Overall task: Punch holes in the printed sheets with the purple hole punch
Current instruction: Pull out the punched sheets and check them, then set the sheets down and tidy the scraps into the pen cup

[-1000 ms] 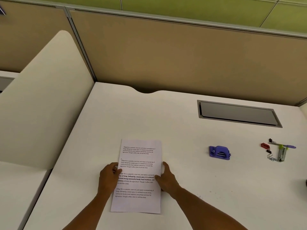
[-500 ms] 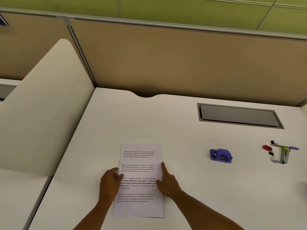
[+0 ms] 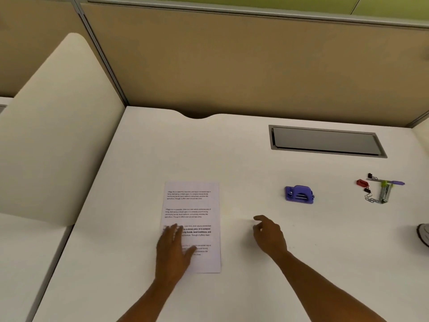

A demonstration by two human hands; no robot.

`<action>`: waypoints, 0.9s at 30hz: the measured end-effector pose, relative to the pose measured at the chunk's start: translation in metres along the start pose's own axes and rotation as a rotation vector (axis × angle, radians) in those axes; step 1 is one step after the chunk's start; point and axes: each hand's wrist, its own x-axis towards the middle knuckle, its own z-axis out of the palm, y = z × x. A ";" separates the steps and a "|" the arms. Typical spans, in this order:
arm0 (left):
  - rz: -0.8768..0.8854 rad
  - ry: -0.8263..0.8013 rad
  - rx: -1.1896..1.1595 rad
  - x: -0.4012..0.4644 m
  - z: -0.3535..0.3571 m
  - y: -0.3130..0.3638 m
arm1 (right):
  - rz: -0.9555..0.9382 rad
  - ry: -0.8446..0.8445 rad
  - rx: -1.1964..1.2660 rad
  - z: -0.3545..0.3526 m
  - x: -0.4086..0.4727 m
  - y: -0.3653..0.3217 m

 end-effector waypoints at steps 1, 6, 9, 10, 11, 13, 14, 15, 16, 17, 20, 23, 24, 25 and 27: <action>0.039 -0.040 0.033 -0.008 0.009 0.010 | 0.005 0.014 0.011 -0.003 -0.002 0.008; 0.095 -0.179 0.166 -0.034 0.041 0.047 | 0.006 0.071 0.079 -0.016 -0.015 0.043; 0.030 -0.219 0.205 -0.037 0.053 0.054 | 0.014 0.099 0.115 -0.025 -0.023 0.065; 0.010 -0.230 0.216 -0.037 0.054 0.054 | 0.018 0.106 0.124 -0.027 -0.025 0.072; 0.003 -0.232 0.222 -0.038 0.054 0.056 | 0.024 0.112 0.131 -0.031 -0.028 0.080; 0.021 -0.226 0.221 -0.041 0.052 0.058 | 0.037 0.125 0.146 -0.037 -0.034 0.095; 0.037 -0.216 0.227 -0.042 0.051 0.058 | 0.045 0.133 0.154 -0.041 -0.036 0.103; 0.049 -0.205 0.237 -0.043 0.050 0.057 | 0.054 0.142 0.163 -0.044 -0.038 0.109; 0.056 -0.201 0.248 -0.043 0.050 0.056 | 0.065 0.153 0.174 -0.047 -0.040 0.116; 0.058 -0.201 0.257 -0.042 0.049 0.055 | 0.077 0.166 0.185 -0.051 -0.041 0.123; 0.054 -0.221 0.277 -0.040 0.048 0.052 | 0.121 0.215 0.220 -0.063 -0.045 0.143; 0.039 -0.253 0.309 -0.038 0.050 0.051 | 0.159 0.247 0.248 -0.075 -0.048 0.164; 0.035 -0.251 0.319 -0.037 0.050 0.051 | 0.170 0.251 0.248 -0.078 -0.050 0.170; 0.030 -0.238 0.318 -0.036 0.050 0.051 | 0.179 0.253 0.248 -0.080 -0.051 0.176; 0.019 -0.201 0.292 -0.036 0.050 0.055 | 0.188 0.260 0.250 -0.085 -0.054 0.188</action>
